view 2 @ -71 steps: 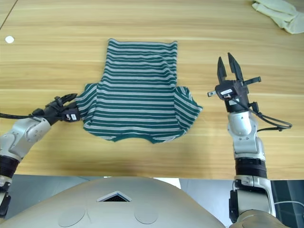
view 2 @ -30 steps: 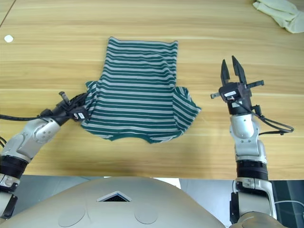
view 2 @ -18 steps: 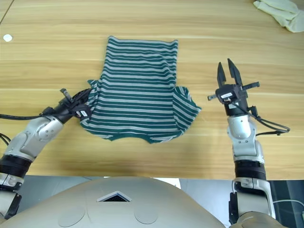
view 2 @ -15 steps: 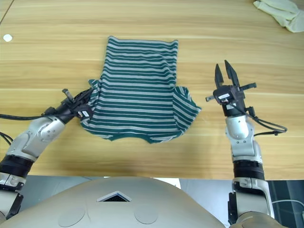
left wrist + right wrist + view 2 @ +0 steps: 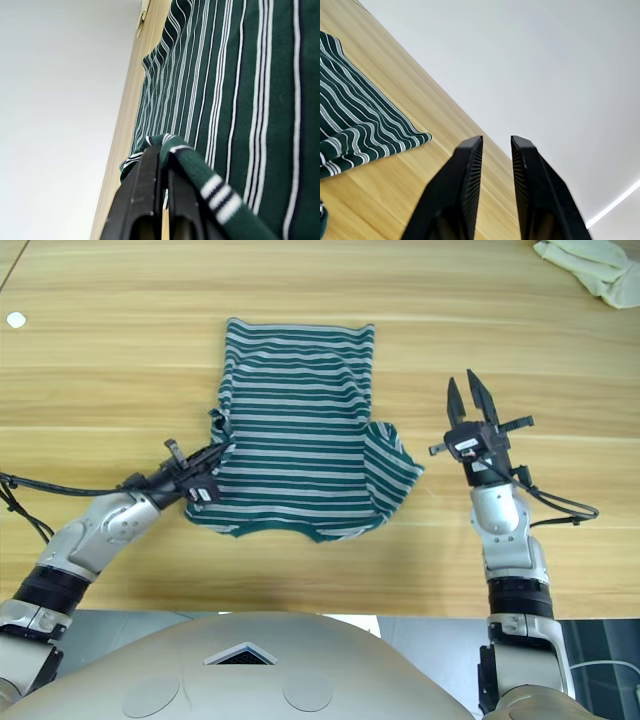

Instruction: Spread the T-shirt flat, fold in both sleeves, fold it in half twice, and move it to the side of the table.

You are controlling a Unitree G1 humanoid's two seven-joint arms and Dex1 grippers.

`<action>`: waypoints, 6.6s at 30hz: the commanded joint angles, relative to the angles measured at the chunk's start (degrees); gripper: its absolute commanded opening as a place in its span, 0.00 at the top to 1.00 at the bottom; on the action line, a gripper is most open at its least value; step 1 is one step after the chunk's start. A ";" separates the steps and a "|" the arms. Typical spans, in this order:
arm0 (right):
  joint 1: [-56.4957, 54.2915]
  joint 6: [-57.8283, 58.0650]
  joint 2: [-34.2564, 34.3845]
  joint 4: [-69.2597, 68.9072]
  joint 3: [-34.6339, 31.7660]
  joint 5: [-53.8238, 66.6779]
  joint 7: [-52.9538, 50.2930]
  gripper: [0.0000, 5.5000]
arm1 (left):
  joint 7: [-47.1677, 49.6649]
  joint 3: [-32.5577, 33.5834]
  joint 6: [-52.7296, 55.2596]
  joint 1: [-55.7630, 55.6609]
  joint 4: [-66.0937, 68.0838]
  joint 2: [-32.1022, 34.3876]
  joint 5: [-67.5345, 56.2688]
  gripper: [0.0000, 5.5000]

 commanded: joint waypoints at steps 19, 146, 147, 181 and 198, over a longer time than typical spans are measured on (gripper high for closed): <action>23.42 1.97 -15.95 -17.48 -8.75 -16.70 6.80 0.81 | -14.37 -3.54 -4.95 8.60 -5.79 0.92 -13.60 0.63; 24.78 2.55 -20.26 -19.80 13.07 -10.82 17.23 0.65 | -18.13 6.58 -7.80 11.53 -12.51 -5.37 -23.59 0.62; 25.17 2.62 -19.97 -20.04 13.64 -11.21 17.70 0.65 | -18.02 6.69 -7.77 11.58 -12.60 -5.36 -23.53 0.62; 33.81 4.53 -21.25 -33.09 -0.86 -4.32 26.39 0.65 | -30.72 26.92 -8.89 30.37 -16.05 18.02 -25.18 0.62; 30.71 0.16 -23.91 -17.53 5.91 -15.33 23.10 0.65 | -35.37 9.49 -10.00 27.61 -13.46 15.51 -19.55 0.62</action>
